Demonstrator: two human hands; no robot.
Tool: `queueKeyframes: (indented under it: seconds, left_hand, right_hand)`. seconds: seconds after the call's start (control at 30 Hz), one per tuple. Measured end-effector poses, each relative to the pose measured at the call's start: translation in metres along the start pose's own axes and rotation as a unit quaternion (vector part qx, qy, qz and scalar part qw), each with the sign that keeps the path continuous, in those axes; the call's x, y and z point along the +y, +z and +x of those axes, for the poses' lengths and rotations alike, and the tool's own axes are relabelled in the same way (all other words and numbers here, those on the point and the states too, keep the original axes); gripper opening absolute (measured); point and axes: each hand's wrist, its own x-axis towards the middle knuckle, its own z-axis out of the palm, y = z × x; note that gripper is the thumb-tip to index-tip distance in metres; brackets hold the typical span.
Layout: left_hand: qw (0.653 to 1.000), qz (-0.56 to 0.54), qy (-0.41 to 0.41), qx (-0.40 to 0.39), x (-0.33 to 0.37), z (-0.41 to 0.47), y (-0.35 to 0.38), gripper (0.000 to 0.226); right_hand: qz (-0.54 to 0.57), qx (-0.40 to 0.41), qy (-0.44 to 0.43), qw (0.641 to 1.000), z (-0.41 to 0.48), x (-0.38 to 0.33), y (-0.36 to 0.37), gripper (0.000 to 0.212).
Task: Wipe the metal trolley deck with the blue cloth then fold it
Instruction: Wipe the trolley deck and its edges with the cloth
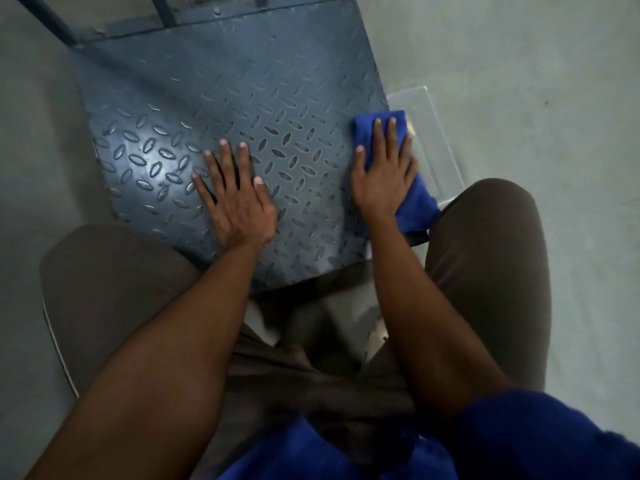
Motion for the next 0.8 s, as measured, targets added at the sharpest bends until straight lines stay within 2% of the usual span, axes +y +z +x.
queueKeyframes:
  seconds: [0.03,0.07,0.1,0.17,0.2,0.23,0.27,0.3,0.37,0.4,0.43,0.47,0.5,0.53,0.6,0.63,0.67,0.7,0.77,0.8]
  left_hand:
    - [1.000,0.001,0.012,-0.006,0.002,-0.002,0.001,0.064]
    - [1.000,0.002,0.022,-0.012,0.003,-0.004,0.001,0.064]
    - [0.999,0.003,0.032,-0.019,0.001,-0.004,0.001,0.064]
    - [0.998,0.009,0.055,-0.031,-0.006,-0.004,0.000,0.063]
    - [0.997,0.011,0.068,-0.036,-0.010,-0.003,0.000,0.063]
    - [0.996,0.009,0.080,-0.040,-0.011,0.000,-0.001,0.063]
    - [0.995,0.004,0.087,-0.044,-0.010,0.003,-0.002,0.063]
    - [0.995,0.000,0.090,-0.046,-0.008,0.007,-0.004,0.062]
    - [0.995,-0.003,0.093,-0.042,-0.001,0.013,-0.007,0.061]
    - [0.995,-0.002,0.093,-0.039,0.002,0.014,-0.007,0.061]
    - [0.995,-0.003,0.092,-0.037,0.004,0.014,-0.008,0.061]
    - [0.995,-0.005,0.090,-0.035,0.005,0.011,-0.008,0.061]
    - [0.996,-0.008,0.087,-0.032,0.005,0.008,-0.008,0.061]
    - [0.996,-0.012,0.083,-0.028,0.005,0.004,-0.008,0.061]
    - [0.997,-0.023,0.074,-0.017,0.006,0.000,-0.011,0.060]
    - [0.997,-0.027,0.072,-0.012,0.007,-0.001,-0.013,0.060]
    - [0.997,-0.026,0.073,-0.011,0.010,-0.004,-0.015,0.061]
    - [0.997,-0.022,0.078,-0.012,0.013,-0.007,-0.016,0.061]
    - [0.996,-0.016,0.087,-0.018,0.018,-0.018,-0.017,0.062]
    - [0.996,-0.014,0.090,-0.020,0.019,-0.022,-0.017,0.062]
  right_hand:
    - [-0.018,0.007,-0.015,1.000,-0.018,-0.005,0.001,0.063]
    - [-0.034,-0.004,-0.075,0.997,-0.040,-0.011,0.002,0.062]
    - [-0.047,-0.034,-0.170,0.984,-0.062,-0.014,0.004,0.060]
    - [-0.064,-0.098,-0.359,0.926,-0.090,-0.003,0.004,0.058]
    - [-0.065,-0.109,-0.411,0.903,-0.088,0.010,-0.001,0.057]
    - [-0.059,-0.111,-0.420,0.899,-0.079,0.023,-0.006,0.057]
    - [-0.047,-0.109,-0.390,0.913,-0.067,0.037,-0.010,0.056]
    - [-0.035,-0.094,-0.325,0.940,-0.054,0.049,-0.015,0.057]
    - [-0.028,-0.035,-0.117,0.992,-0.033,0.064,-0.024,0.059]
    - [-0.028,-0.002,-0.019,0.999,-0.028,0.063,-0.024,0.061]
    - [-0.033,0.024,0.037,0.998,-0.029,0.054,-0.022,0.062]
    - [-0.047,0.031,0.036,0.998,-0.035,0.041,-0.019,0.062]
    - [-0.059,0.014,-0.023,0.998,-0.044,0.028,-0.016,0.062]
    - [-0.063,-0.020,-0.123,0.990,-0.054,0.017,-0.014,0.060]
    - [-0.060,-0.085,-0.336,0.936,-0.061,0.007,-0.012,0.058]
    - [-0.057,-0.099,-0.397,0.911,-0.054,0.009,-0.014,0.057]
    - [-0.047,-0.099,-0.407,0.907,-0.041,0.015,-0.015,0.056]
    - [-0.034,-0.083,-0.368,0.926,-0.029,0.023,-0.017,0.056]
    - [-0.018,-0.020,-0.184,0.983,-0.005,0.039,-0.026,0.058]
    - [-0.019,0.011,-0.072,0.997,0.002,0.043,-0.030,0.060]
